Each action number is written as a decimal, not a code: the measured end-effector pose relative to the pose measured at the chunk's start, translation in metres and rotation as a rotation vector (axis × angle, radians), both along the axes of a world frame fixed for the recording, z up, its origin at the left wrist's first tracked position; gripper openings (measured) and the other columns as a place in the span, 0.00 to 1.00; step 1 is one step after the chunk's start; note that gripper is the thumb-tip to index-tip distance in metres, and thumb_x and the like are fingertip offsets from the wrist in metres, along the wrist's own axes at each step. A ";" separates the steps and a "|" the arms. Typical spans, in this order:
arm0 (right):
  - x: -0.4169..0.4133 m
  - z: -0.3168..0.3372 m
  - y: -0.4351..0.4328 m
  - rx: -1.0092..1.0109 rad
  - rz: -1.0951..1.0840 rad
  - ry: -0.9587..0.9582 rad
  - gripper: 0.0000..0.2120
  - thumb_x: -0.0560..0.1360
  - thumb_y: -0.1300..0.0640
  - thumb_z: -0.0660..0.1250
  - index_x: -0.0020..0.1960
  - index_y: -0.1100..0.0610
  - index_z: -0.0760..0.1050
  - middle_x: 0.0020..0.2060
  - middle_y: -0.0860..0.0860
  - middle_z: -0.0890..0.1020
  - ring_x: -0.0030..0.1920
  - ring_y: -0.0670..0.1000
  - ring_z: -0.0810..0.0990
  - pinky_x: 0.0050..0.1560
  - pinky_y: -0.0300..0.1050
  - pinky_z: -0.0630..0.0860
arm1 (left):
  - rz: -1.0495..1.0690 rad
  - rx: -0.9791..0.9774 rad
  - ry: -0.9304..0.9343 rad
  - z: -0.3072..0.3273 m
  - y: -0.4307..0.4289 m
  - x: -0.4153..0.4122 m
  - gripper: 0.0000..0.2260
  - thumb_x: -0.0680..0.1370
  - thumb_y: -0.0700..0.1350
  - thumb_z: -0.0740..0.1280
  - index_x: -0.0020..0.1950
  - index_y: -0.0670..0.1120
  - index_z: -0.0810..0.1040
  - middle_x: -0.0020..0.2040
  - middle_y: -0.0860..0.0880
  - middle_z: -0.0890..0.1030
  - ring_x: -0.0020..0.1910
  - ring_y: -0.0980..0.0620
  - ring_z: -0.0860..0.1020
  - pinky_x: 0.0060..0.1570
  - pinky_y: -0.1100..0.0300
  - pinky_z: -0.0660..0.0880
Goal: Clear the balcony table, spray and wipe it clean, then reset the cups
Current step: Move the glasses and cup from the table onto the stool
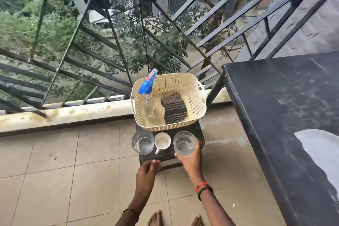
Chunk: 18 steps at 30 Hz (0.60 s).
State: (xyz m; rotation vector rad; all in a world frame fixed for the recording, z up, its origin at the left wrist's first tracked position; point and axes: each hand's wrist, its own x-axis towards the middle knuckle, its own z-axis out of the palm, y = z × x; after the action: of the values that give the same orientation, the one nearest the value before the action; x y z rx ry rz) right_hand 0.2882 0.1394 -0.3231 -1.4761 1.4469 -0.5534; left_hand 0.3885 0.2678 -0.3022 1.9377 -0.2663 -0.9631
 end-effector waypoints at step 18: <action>0.005 -0.017 0.009 0.082 -0.004 -0.098 0.45 0.60 0.67 0.79 0.71 0.58 0.61 0.60 0.48 0.72 0.62 0.47 0.71 0.64 0.37 0.66 | 0.048 -0.021 0.106 -0.015 -0.010 -0.002 0.10 0.81 0.42 0.62 0.45 0.44 0.81 0.42 0.47 0.85 0.44 0.47 0.84 0.51 0.45 0.79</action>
State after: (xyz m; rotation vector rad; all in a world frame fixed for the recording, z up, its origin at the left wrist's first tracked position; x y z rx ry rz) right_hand 0.2931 0.1484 -0.3396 -1.3636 1.3803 -0.5544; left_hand 0.3863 0.2575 -0.3168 1.8594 -0.1669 -1.0235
